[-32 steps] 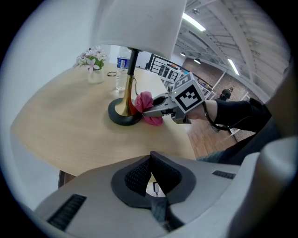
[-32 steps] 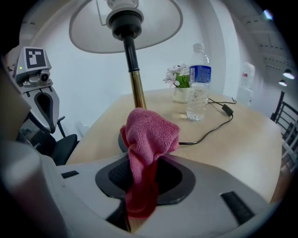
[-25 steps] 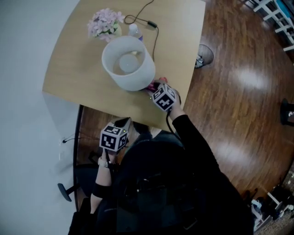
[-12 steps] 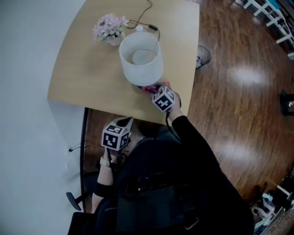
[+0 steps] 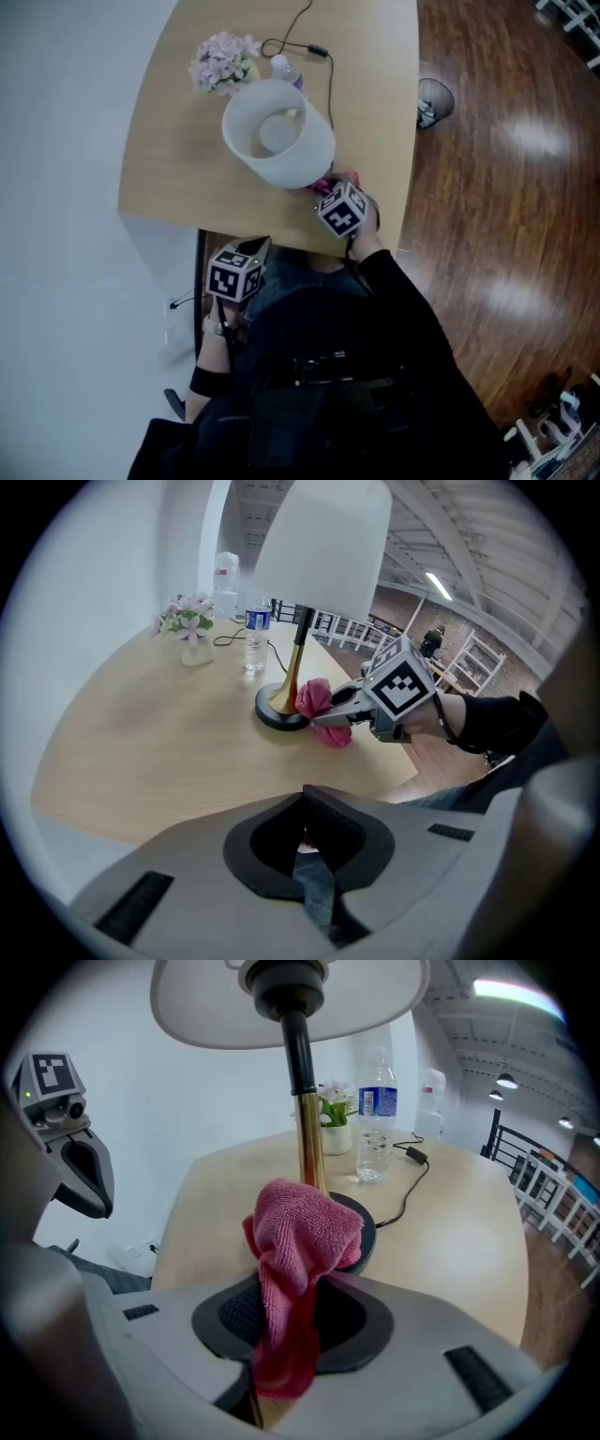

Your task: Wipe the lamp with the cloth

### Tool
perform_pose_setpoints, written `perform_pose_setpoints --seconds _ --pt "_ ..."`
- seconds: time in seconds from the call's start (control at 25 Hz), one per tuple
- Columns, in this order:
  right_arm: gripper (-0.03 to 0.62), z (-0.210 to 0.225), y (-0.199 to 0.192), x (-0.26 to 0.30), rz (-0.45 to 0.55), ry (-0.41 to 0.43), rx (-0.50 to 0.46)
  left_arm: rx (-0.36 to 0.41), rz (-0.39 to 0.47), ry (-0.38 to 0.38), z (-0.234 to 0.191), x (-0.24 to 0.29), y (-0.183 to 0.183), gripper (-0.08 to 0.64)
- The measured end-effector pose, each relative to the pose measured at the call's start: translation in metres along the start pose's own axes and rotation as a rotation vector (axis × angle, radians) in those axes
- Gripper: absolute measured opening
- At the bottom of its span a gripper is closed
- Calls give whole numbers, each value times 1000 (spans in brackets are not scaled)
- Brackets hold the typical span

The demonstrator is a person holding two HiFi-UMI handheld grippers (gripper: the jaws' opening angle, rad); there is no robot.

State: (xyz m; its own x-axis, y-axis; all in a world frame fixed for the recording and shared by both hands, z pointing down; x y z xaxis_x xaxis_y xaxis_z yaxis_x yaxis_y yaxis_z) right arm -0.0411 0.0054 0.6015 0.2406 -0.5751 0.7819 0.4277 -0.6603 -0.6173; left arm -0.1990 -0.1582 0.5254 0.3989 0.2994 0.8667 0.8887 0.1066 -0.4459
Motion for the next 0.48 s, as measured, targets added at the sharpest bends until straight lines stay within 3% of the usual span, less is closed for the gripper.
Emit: perform_pose_setpoints --seconds 0.2,0.48 --pt "118 -10 9 0 38 -90 64 88 -9 -93 -46 16 21 2" --pt "118 -16 19 13 -9 -309 273 335 -28 -260 -108 12 56 2"
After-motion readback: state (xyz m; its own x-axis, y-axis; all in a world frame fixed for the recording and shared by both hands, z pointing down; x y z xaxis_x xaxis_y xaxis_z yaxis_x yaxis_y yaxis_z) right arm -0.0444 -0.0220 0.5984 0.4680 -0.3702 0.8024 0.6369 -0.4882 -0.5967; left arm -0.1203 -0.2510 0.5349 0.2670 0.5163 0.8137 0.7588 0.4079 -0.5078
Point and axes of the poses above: the fingertips, and each gripper's own axes: x forward along the fingers, z to its right, y out of its top, the point moved 10 cm from there along -x, backward along the fingers, and after that the axes turned 2 degrees about -x, right-handed, at the moved point
